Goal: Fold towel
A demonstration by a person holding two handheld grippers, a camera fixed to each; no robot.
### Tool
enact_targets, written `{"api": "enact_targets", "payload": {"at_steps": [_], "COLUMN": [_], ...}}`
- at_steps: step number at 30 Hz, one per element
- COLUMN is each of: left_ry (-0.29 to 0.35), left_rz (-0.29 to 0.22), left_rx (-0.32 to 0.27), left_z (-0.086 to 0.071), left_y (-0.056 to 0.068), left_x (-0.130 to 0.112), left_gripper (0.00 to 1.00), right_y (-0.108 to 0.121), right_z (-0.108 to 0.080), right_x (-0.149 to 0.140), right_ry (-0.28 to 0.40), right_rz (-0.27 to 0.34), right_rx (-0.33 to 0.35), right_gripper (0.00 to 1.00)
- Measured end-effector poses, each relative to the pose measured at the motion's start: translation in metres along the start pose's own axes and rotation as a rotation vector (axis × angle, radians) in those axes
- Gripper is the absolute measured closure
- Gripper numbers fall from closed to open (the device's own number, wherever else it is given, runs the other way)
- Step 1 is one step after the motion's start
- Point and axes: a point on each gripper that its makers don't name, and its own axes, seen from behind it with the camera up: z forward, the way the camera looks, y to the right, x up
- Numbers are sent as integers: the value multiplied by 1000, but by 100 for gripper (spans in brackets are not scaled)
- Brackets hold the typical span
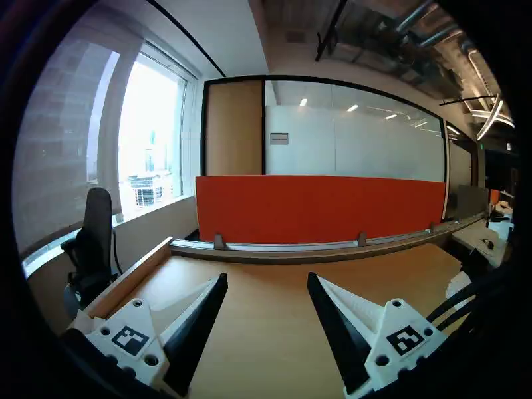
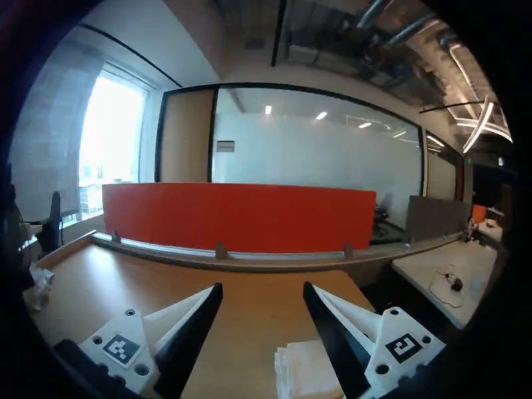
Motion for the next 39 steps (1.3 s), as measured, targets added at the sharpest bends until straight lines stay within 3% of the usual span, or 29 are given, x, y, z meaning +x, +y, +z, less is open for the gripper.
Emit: {"api": "enact_targets", "payload": {"at_steps": [17,26,33,39], "left_ry": [36,38,76,92], "left_rz": [-21,-16,3,24], "left_rx": [-27,-34,-29,-24], "left_z": [3,1,-3,-3], "left_y": [-7,-8,-10,-14], "left_x": [8,12,22,16], "left_gripper": [12,12,12,12], "right_y": [-88,-99,-99,-103], "right_z": [13,15,17,17], "right_x": [37,48,44,37], "right_ry": [44,54,45,18], "right_rz": [-4,-19,-23,-40], "right_rx": [58,49,28,17], "right_gripper": [7,7,7,7]}}
